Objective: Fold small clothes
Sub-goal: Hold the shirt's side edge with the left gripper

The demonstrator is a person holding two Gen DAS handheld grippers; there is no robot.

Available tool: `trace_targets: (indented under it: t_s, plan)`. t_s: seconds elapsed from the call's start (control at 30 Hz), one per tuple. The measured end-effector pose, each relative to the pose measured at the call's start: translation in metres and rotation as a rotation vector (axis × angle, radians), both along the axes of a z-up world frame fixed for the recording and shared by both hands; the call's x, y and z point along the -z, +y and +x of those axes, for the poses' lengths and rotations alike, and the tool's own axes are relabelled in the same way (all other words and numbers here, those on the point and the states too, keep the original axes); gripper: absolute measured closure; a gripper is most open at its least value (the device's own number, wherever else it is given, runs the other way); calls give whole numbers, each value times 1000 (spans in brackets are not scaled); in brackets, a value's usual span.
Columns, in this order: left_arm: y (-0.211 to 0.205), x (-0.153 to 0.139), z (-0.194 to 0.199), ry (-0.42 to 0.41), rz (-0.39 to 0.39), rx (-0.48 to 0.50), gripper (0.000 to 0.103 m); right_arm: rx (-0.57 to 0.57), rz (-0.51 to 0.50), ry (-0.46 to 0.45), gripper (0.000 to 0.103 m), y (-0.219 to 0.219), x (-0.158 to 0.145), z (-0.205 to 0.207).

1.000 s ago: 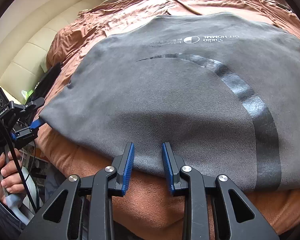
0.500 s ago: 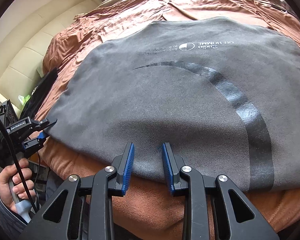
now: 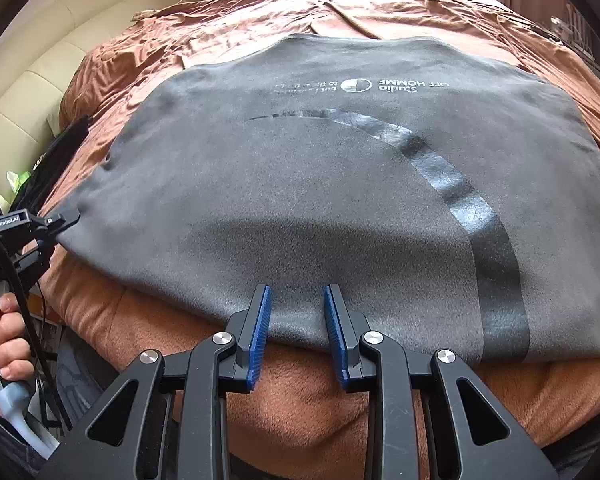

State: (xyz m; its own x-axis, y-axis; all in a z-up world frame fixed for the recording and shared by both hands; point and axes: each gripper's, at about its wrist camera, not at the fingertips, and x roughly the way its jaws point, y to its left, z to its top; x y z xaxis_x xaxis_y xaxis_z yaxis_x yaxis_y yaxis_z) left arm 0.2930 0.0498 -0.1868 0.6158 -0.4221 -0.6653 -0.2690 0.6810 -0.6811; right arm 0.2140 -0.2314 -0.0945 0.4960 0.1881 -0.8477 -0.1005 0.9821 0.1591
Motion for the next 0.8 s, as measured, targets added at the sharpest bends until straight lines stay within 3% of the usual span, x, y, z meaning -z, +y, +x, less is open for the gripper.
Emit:
trace_targets:
  t_s: [0.3,0.5,0.8]
  plan:
    - [1,2,-8,17,-27,-49,96,24,9,-20,78,-11,-27,21]
    - [0,2,-9,28,-32,-67,95,30,40,40,78,-13,-10,52]
    - [-5,5,-6,72,-30,-120,95,51,84,42,78,-24,-4,96]
